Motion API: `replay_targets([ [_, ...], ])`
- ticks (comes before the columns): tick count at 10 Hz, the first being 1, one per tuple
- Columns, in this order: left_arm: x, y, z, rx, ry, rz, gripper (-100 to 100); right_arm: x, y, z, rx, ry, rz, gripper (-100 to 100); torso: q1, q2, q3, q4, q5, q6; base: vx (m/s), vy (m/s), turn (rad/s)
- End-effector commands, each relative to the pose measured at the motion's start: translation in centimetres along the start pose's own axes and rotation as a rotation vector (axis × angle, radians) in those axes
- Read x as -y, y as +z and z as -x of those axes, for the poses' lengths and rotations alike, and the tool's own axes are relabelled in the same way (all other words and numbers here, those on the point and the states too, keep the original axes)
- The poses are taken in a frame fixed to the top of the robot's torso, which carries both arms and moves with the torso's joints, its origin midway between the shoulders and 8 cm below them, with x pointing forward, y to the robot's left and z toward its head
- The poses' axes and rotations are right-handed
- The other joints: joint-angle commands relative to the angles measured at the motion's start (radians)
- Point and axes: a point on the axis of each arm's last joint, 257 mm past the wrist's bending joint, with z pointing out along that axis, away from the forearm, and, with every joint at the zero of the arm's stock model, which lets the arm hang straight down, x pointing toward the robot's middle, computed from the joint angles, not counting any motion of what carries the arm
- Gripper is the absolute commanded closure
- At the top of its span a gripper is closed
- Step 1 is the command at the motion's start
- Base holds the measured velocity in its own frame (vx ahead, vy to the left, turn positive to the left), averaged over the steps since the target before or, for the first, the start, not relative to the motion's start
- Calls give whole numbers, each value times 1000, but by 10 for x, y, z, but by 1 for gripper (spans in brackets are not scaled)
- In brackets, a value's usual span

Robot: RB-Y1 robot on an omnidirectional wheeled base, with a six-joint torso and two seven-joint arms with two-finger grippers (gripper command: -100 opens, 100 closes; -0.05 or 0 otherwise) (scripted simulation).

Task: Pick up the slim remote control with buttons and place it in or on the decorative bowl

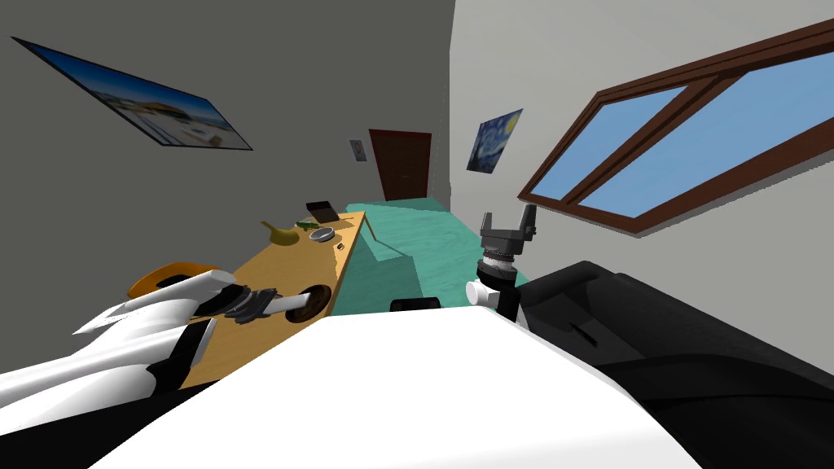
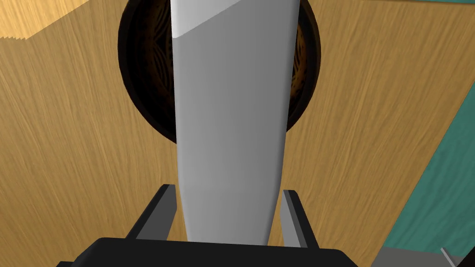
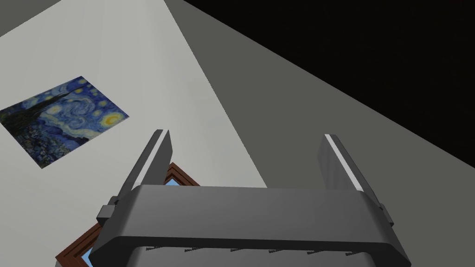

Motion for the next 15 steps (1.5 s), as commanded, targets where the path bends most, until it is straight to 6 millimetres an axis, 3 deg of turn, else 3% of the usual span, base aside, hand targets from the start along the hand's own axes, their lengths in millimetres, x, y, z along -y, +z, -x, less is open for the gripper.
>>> replay_targets([
  [1,-1,2,-2,-8,4,4,100,0,0,0,0,0,0,0,0,0,0,0,0,0,40,-5,-7],
  [2,-9,10,-18,-55,14,28,100,0,0,0,0,0,0,0,0,1,1,0,0,0,66,7,21],
  [3,-9,10,-18,-55,14,28,100,0,0,0,0,0,0,0,0,1,1,0,0,0,72,1,7],
  [6,-25,23,-45,-134,28,70,100,0,0,0,0,0,0,0,-1,-1,0,1,0,1,93,-5,10],
  [7,-22,22,-40,-120,24,63,100,0,0,0,0,0,0,0,-2,-1,0,1,-1,2,42,-10,-4],
  [8,-23,22,-42,-125,26,65,-100,0,0,0,0,0,0,0,-1,2,2,2,-2,1,8,-2,-4],
  [12,-23,22,-42,-125,26,65,-100,0,0,0,0,0,0,0,-1,6,4,3,-2,1,0,0,0],
  [13,-23,22,-42,-125,26,65,0,0,0,0,0,0,0,0,-1,6,4,3,-2,1,0,0,0],
  [14,-25,20,-43,-121,13,82,-100,0,0,0,0,0,0,0,-1,6,4,3,-2,1,-14,48,36],
  [15,-18,17,-43,-113,7,69,-100,0,0,0,0,0,0,0,2,7,5,3,-1,0,-25,75,21],
])
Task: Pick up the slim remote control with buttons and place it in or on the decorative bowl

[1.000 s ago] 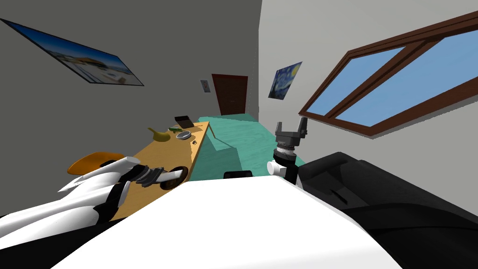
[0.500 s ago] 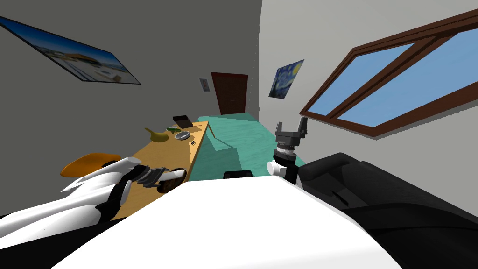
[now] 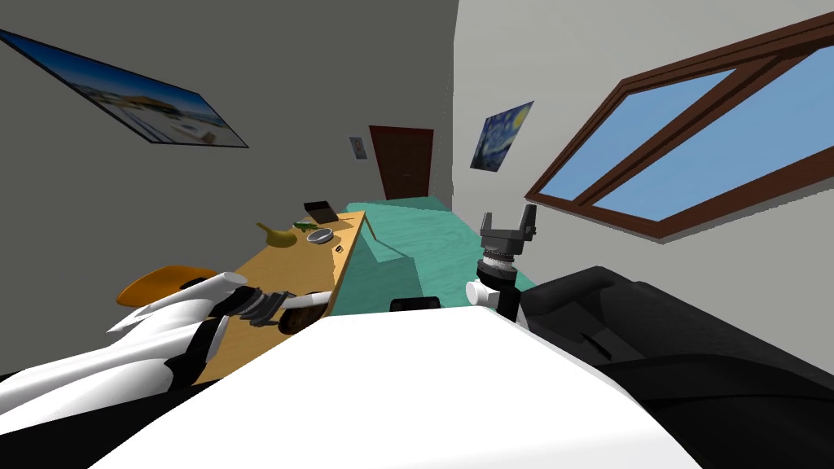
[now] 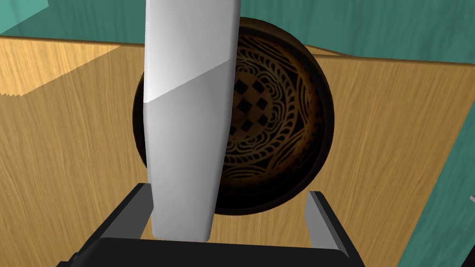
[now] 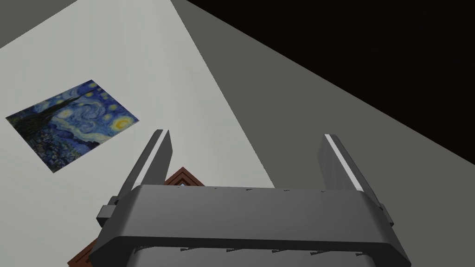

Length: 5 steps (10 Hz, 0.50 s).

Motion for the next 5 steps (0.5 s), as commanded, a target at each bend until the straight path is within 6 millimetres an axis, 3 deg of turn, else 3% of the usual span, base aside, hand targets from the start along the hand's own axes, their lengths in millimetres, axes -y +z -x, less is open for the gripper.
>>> replay_targets([
  [1,3,-3,-1,5,-14,-6,-100,0,0,0,0,0,0,0,0,0,0,0,0,0,-16,43,-8],
  [2,12,-7,-1,14,3,-22,-100,0,0,0,0,0,0,0,-1,0,0,0,0,0,-5,8,0],
  [3,5,-6,-5,10,-13,3,-100,0,0,0,0,0,0,0,-3,-1,0,0,-1,0,-25,44,38],
  [5,20,-14,-7,24,-12,-27,-100,0,0,0,0,0,0,0,-1,0,0,0,0,0,-13,49,8],
])
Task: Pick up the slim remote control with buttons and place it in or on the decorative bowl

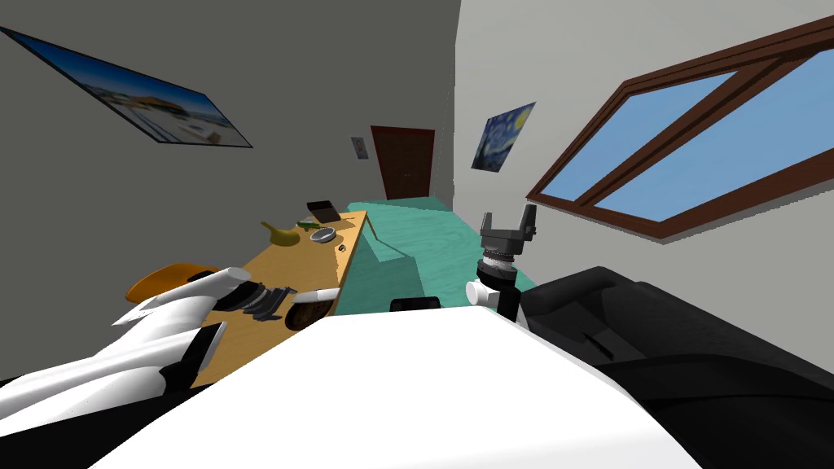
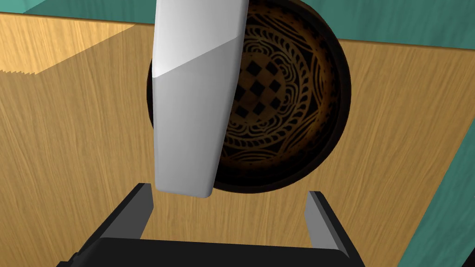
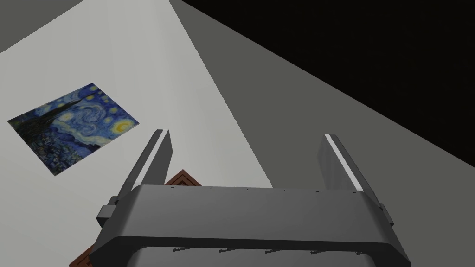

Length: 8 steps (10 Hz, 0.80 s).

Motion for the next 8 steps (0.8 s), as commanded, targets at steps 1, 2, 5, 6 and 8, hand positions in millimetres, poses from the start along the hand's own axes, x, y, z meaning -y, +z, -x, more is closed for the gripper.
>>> replay_targets([
  [1,9,-6,-2,8,12,-18,-100,0,0,0,0,0,0,0,0,0,0,0,0,0,0,6,-2],
  [2,-1,-3,-7,0,-4,15,-100,0,0,0,0,0,0,0,-2,-1,0,0,0,0,-14,47,36],
  [5,7,-8,-18,5,-4,13,-100,0,0,0,0,0,0,0,0,0,0,0,0,0,-18,54,17],
  [6,17,-14,-22,12,-6,-9,-100,0,0,0,0,0,0,0,2,1,0,0,0,0,-18,70,20],
  [8,30,-21,-26,21,14,-37,-100,0,0,0,0,0,0,0,0,0,0,0,0,0,-4,15,-2],
])
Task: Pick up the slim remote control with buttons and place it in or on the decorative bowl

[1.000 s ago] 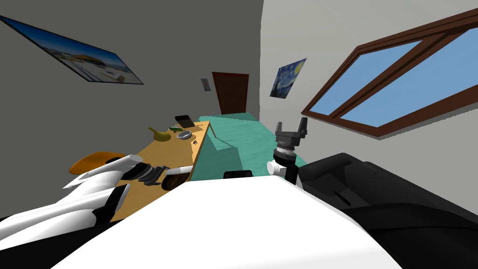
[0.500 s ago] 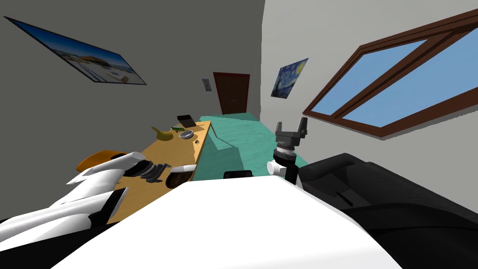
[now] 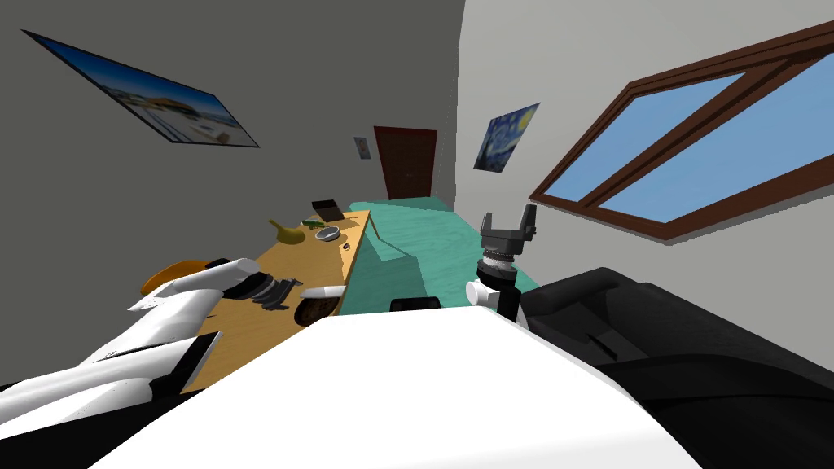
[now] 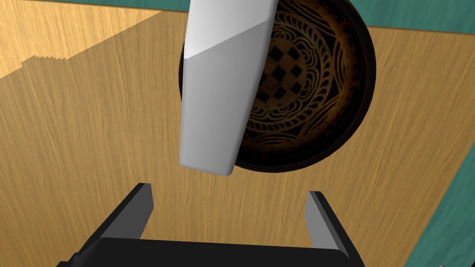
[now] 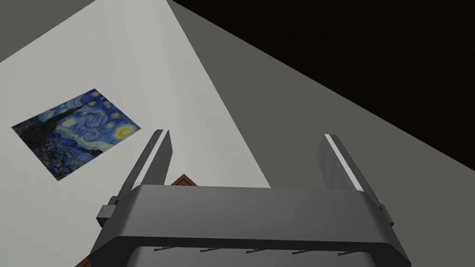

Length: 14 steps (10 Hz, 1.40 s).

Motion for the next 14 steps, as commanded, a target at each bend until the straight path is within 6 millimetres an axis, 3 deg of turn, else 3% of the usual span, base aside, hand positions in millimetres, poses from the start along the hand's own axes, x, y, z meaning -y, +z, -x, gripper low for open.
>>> replay_targets([
  [1,-10,5,-10,-10,-7,32,-100,0,0,0,0,0,0,0,0,0,0,0,0,0,-18,46,37],
  [3,8,-5,-19,0,10,-9,-100,0,0,0,0,0,0,0,3,1,1,0,1,0,-14,46,10],
  [4,-7,1,-28,-14,2,36,-100,0,0,0,0,0,0,0,2,1,0,0,0,0,-28,64,35],
  [7,12,-9,-38,-6,15,-7,-100,0,0,0,0,0,0,0,2,1,0,0,0,0,-10,32,4],
  [8,-3,-3,-49,-20,8,38,-100,0,0,0,0,0,0,0,0,0,0,0,0,0,-19,51,37],
  [11,13,-13,-61,-15,27,-2,-100,0,0,0,0,0,0,0,2,0,0,0,1,0,-6,33,5],
  [12,-5,-5,-72,-30,14,51,-100,0,0,0,0,0,0,0,0,0,0,0,0,0,-13,48,35],
  [14,3,-11,-79,-29,11,29,-100,0,0,0,0,0,0,0,3,1,1,0,1,0,-15,46,9],
])
